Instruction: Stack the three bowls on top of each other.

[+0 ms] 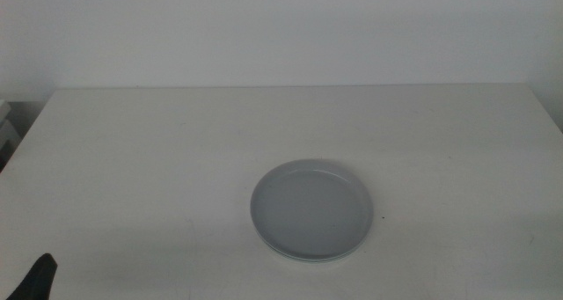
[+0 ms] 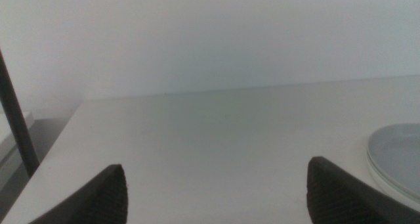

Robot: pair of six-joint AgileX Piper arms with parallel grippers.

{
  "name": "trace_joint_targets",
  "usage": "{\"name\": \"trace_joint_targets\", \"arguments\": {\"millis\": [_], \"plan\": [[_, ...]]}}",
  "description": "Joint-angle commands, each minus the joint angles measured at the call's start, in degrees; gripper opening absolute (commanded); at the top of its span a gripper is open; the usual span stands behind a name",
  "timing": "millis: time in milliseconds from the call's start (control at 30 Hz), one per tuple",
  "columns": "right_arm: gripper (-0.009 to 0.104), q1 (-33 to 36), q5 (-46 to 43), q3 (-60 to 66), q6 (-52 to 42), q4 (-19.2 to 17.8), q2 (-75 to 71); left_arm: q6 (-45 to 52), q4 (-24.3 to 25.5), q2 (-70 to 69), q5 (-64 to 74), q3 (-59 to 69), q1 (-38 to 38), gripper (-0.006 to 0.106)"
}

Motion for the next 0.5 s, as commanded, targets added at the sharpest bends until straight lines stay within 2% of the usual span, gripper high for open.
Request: {"name": "trace_joint_targets", "arguments": {"millis": [0, 467], "plan": [[0.050, -0.44, -4.22, 0.65, -0.26, -0.44, -1.05, -0.27, -0.38, -0.81, -3.92, -0.40, 0.04, 0.105], [0.050, -0.44, -4.40, 2.49, -0.26, -0.99, -5.33, -0.27, 0.15, -0.81, -3.75, -0.11, 0.04, 0.105]]}}
